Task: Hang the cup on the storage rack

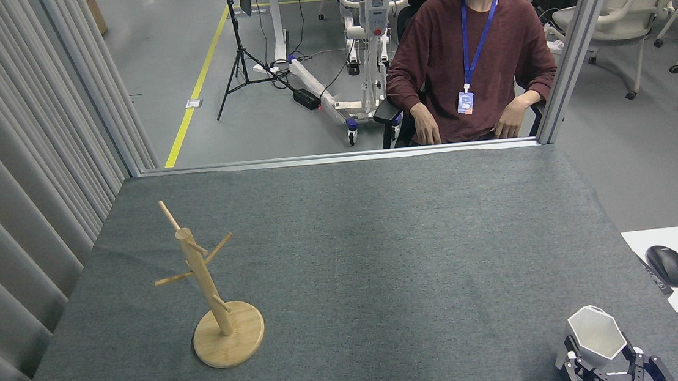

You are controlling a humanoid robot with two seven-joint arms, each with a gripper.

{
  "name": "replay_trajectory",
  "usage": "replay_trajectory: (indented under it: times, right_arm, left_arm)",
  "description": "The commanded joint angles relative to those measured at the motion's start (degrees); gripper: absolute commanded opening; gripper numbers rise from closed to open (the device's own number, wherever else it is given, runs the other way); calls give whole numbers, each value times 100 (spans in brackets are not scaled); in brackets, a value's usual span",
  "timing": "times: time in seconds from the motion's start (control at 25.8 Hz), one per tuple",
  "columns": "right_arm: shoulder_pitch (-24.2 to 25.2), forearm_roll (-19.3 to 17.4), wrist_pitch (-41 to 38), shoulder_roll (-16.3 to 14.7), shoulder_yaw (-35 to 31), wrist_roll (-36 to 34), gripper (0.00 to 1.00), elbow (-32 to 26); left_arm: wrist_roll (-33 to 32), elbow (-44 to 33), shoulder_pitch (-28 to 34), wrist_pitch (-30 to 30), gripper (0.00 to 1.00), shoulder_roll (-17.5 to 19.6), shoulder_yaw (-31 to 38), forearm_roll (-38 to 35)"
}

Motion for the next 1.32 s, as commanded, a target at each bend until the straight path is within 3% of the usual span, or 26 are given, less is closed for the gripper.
replay_trajectory:
  times: [0.0, 0.19, 0.39, 0.62, 0.85, 0.97, 1.28]
  right_arm:
    - [25, -17, -145, 12, -7, -7, 60, -369]
    - [60, -17, -391, 21, 1, -7, 60, -905]
    - [315, -9, -638, 214, 449, 2, 60, -1582]
    - [333, 141, -620, 416, 1469, 2, 60, -1889]
    - [333, 730, -594, 891, 2286, -7, 61, -1986]
    - [421, 1046, -541, 935, 2691, -16, 61, -1986]
    - [544, 1318, -172, 1058, 3323, -25, 61, -1889]
  left_arm:
    - [-6, -47, -35, -114, 100, 24, -59, -28]
    - [-32, -91, -439, -1116, 100, 42, -815, -600]
    - [-50, -29, -966, -1318, 100, 42, -1984, -1514]
    - [-76, 402, -1581, -1318, 100, -38, -2933, -1707]
    - [-94, 445, -1634, -1318, 100, -55, -3065, -1707]
    - [-103, 481, -1652, -1310, 100, -29, -3056, -1707]
    - [-111, 393, -1652, -1336, 100, -46, -3056, -1707]
